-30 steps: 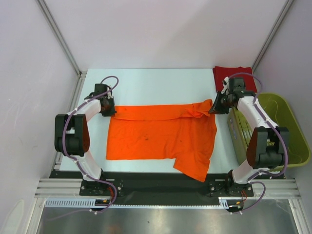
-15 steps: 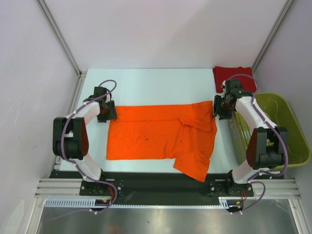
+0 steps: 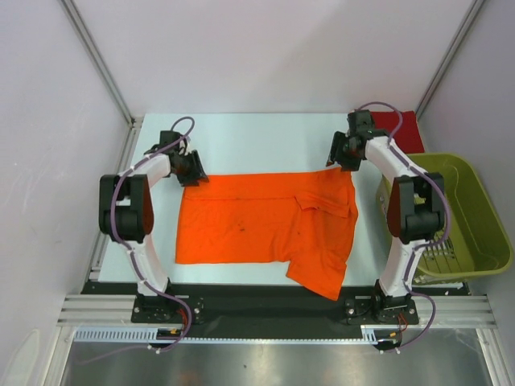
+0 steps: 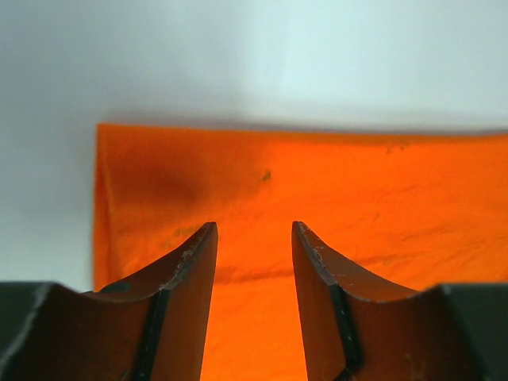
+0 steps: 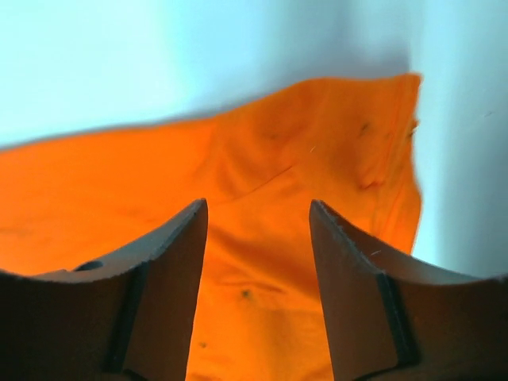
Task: Fold and stack the t-shirts
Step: Fold the tshirt
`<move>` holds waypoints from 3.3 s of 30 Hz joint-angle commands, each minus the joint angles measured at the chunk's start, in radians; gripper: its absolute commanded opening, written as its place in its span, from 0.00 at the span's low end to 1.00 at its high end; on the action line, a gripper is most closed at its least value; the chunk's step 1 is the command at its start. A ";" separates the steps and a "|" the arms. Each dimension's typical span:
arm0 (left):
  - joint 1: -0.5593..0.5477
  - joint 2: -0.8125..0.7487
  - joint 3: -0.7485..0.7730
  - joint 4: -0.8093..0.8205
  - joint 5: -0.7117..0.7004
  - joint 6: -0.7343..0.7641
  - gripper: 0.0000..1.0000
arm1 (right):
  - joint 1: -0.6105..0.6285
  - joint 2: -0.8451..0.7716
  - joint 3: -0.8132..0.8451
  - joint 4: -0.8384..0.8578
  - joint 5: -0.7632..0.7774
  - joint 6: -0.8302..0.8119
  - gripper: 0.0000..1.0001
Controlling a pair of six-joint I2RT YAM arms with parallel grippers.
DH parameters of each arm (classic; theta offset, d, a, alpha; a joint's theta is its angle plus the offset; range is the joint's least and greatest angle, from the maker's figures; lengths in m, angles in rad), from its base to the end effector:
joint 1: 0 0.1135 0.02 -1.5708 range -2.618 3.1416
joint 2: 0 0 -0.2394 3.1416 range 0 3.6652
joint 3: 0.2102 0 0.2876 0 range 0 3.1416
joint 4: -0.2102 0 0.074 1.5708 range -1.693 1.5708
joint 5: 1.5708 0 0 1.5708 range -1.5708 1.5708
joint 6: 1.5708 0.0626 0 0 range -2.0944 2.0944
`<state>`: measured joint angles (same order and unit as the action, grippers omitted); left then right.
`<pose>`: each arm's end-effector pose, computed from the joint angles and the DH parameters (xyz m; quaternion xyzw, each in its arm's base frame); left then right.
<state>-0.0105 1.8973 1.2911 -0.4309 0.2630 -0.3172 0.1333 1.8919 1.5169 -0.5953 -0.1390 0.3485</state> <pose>0.4303 -0.0208 0.1136 -0.1119 0.9503 -0.1674 0.2373 0.4509 0.0692 0.1813 0.0819 0.9497 0.1348 0.2707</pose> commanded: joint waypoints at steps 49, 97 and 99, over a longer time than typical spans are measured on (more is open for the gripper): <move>0.072 0.229 0.215 -0.109 -0.068 0.012 0.40 | -0.063 0.325 0.344 -0.179 0.412 -0.088 0.23; 0.069 -0.736 -0.851 -0.307 -0.353 -0.723 0.41 | 0.295 -0.890 -0.796 -0.367 0.087 0.365 0.58; 0.069 -0.702 -0.832 -0.321 -0.366 -0.708 0.37 | 0.272 -0.910 -0.811 -0.376 0.070 0.369 0.56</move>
<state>0.0532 1.1175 0.5079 -0.7860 -0.1207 -0.9947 0.4366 1.0222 0.7181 -0.9485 -0.0303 0.6811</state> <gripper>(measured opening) 0.384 0.567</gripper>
